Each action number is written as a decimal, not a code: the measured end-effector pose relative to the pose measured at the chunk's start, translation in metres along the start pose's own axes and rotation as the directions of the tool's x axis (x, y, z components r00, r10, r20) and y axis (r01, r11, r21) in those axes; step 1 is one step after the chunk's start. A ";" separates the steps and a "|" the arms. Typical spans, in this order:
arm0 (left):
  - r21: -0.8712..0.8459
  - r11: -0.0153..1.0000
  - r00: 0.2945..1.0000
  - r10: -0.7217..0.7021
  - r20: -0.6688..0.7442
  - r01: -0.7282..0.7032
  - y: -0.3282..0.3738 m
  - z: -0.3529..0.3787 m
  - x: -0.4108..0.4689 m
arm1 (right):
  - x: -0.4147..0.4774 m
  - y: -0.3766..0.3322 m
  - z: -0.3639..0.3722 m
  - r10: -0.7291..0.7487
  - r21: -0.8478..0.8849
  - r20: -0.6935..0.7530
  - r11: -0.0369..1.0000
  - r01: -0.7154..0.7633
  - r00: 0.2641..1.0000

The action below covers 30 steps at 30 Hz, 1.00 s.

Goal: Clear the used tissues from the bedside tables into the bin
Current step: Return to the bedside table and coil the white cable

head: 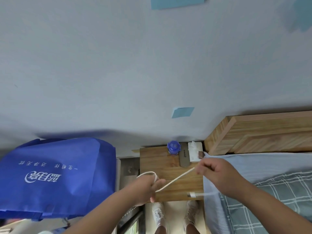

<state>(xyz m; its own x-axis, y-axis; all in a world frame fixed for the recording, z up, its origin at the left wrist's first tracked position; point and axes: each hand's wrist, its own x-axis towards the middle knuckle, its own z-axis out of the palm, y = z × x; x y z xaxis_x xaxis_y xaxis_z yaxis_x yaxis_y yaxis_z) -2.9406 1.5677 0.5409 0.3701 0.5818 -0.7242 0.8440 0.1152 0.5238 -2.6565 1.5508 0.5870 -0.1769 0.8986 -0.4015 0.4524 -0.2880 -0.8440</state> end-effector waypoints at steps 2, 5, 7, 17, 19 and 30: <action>-0.276 0.961 0.991 0.060 0.118 -0.026 0.011 0.000 -0.010 | 0.011 0.003 -0.001 -0.015 0.006 -0.176 1.000 0.016 0.984; -0.679 0.733 0.947 0.249 0.205 -0.047 0.035 -0.006 -0.021 | 0.028 0.011 -0.001 0.036 0.048 -0.336 0.999 -0.021 0.941; -0.875 0.480 0.905 0.396 0.153 -0.063 0.055 -0.011 -0.028 | 0.032 0.019 0.000 0.038 -0.010 -0.276 0.999 -0.043 0.960; -0.851 0.174 0.860 -0.035 -0.508 -0.496 0.101 -0.022 0.002 | -0.001 0.000 0.070 -0.103 -0.261 0.107 0.957 0.128 0.989; -0.667 0.550 0.804 0.014 -0.595 -0.503 0.091 -0.014 0.008 | -0.002 -0.007 0.072 -0.097 -0.268 0.130 0.955 0.130 0.987; -0.010 0.980 0.949 0.188 -0.255 -0.197 0.054 -0.002 -0.002 | 0.008 -0.030 0.021 -0.144 -0.582 0.205 0.778 0.239 0.968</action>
<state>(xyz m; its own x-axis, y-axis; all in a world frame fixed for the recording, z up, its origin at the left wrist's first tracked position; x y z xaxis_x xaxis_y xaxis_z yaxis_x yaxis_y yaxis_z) -2.8959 1.5745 0.5714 0.4113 0.7785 -0.4741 0.7506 0.0059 0.6608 -2.6898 1.5596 0.6018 -0.4154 0.8437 -0.3400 0.8180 0.1830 -0.5453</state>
